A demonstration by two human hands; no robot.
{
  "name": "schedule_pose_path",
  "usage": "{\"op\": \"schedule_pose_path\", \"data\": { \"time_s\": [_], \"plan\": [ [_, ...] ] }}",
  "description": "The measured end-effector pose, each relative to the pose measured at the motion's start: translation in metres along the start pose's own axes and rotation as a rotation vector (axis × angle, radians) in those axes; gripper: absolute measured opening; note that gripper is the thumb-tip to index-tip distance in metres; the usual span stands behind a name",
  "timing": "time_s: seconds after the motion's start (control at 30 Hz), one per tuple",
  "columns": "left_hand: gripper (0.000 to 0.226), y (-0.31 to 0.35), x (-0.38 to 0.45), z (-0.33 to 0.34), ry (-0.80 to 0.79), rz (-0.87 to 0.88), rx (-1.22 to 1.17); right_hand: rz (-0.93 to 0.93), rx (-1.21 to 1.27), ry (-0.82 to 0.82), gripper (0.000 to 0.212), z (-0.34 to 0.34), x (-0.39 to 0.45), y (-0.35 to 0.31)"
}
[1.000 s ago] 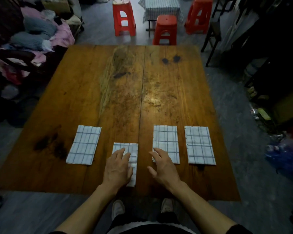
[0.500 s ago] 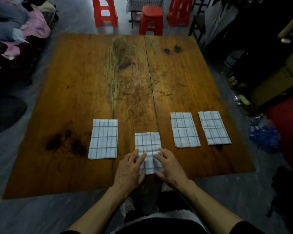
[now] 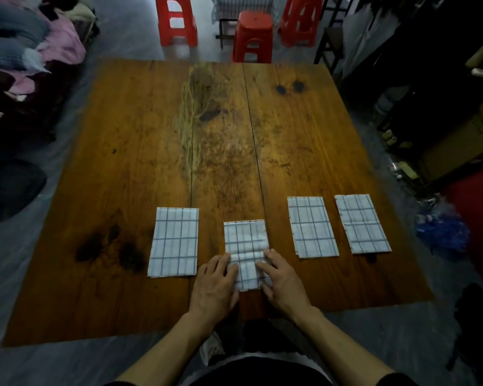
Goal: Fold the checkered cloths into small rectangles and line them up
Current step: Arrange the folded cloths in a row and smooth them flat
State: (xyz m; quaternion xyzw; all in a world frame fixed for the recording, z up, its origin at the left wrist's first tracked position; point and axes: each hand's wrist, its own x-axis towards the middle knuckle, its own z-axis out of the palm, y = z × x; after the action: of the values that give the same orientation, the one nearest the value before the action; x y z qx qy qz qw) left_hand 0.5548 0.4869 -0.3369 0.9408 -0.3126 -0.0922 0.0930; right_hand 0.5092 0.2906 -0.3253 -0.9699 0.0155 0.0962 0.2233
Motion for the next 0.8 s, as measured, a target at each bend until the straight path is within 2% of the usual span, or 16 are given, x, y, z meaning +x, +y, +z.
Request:
{"op": "schedule_pose_path", "data": {
  "time_s": [0.27, 0.8],
  "plan": [
    [0.050, -0.008, 0.037, -0.010, -0.021, -0.076, 0.027, -0.013, -0.030, 0.006, 0.049, -0.012, 0.037, 0.006],
    [0.051, -0.017, 0.071, -0.021, -0.042, -0.100, 0.039, -0.025, -0.033, 0.030, 0.047, -0.024, 0.072, 0.008]
  ]
}}
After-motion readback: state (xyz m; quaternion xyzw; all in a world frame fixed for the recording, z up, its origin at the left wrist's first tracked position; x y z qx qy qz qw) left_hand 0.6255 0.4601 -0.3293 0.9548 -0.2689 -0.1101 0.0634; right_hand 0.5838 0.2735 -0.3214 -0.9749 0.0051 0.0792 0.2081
